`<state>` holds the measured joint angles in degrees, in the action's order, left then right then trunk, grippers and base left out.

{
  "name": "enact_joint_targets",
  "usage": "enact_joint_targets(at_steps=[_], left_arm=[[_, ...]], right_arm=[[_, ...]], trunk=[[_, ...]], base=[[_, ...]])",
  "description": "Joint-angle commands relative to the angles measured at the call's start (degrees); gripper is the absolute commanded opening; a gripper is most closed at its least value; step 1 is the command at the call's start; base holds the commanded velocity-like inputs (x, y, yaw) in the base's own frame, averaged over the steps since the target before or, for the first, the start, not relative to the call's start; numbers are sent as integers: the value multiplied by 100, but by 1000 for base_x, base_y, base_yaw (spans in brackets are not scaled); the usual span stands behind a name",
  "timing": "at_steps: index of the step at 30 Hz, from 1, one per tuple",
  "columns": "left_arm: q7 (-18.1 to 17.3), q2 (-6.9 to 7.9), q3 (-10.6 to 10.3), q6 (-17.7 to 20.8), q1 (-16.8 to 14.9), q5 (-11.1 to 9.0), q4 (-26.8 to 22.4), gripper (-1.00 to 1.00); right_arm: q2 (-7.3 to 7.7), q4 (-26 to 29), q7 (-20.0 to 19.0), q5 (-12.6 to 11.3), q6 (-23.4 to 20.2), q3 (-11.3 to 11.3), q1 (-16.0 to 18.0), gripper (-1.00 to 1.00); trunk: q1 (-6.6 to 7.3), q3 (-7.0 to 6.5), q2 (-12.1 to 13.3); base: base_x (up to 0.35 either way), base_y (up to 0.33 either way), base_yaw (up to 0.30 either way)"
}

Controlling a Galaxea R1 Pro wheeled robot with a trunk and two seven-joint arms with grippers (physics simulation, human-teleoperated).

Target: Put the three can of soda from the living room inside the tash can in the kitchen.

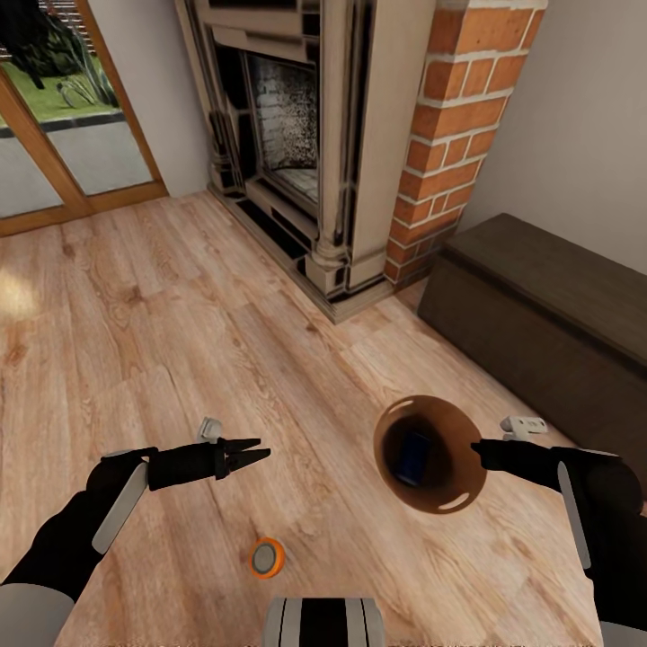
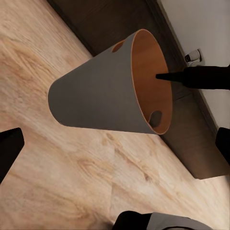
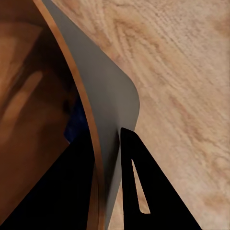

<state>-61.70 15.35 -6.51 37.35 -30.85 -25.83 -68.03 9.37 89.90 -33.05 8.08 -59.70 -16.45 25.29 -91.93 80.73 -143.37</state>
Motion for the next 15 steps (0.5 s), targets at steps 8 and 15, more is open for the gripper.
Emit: enact_joint_targets(at_steps=[8, 15], left_arm=[[2, -2, 0, 0, 0, -1, 0, 100], [4, -3, 0, 0, 0, -2, 0, 100]], right_arm=[[2, 2, -26, -140, -30, 1, 2, -100], [3, 2, -26, -140, -30, 1, 2, -100]], trunk=[[1, 74, 0], [1, 138, 0]], base=[[0, 0, -14], [0, 0, -84]])
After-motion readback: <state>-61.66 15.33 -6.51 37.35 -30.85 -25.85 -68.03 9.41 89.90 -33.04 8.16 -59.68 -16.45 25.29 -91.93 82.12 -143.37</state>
